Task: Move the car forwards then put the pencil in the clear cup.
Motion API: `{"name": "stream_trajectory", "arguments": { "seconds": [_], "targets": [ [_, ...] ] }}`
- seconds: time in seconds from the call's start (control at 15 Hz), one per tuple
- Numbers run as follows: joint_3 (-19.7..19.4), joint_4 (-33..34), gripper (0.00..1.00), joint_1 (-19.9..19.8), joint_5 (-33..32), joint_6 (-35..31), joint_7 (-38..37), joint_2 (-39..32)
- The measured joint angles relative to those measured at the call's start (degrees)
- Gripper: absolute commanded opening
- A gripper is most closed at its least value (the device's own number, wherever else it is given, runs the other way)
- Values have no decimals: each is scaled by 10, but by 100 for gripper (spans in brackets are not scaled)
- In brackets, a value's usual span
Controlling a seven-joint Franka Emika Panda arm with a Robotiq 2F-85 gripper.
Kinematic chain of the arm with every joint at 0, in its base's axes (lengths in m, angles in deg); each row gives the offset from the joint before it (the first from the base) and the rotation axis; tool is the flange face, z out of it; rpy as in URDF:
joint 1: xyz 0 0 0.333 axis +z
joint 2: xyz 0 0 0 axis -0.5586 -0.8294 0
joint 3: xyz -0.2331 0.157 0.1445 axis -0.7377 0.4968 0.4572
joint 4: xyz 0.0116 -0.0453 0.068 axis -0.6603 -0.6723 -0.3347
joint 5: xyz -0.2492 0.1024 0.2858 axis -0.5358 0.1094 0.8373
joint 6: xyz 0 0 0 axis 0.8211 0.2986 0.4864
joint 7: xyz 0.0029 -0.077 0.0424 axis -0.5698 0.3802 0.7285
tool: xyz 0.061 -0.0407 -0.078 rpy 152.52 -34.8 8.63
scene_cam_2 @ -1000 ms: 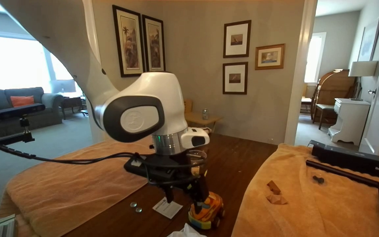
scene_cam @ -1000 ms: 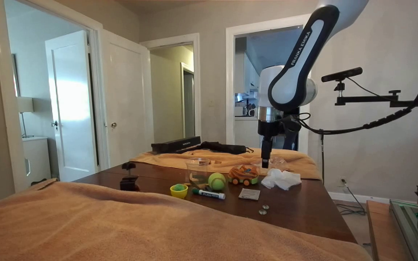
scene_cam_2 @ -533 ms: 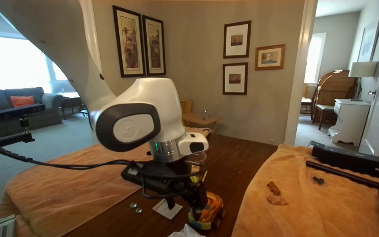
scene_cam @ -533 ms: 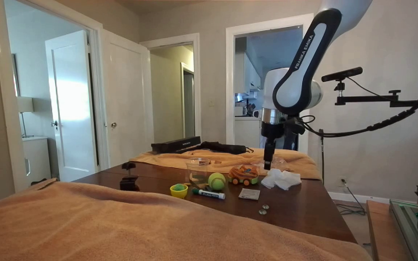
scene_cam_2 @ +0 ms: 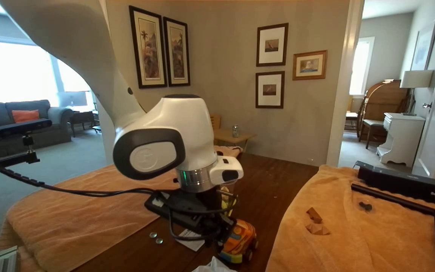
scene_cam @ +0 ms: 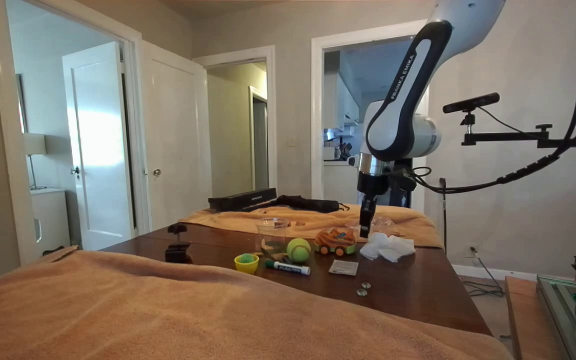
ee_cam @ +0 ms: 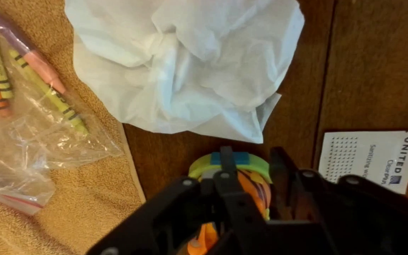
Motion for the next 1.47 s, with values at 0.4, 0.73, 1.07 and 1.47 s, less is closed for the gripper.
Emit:
{"name": "stream_trajectory", "arguments": {
  "seconds": [0.4,0.73,1.07,1.47],
  "targets": [
    [23,58,0,-27,12,-2,18,-66],
    [61,113,0,-62,12,-3,22,-120],
    [127,148,0,-107,12,-18,32,-146],
    [169,181,0,-132,12,-28,44,-158]
  ]
}}
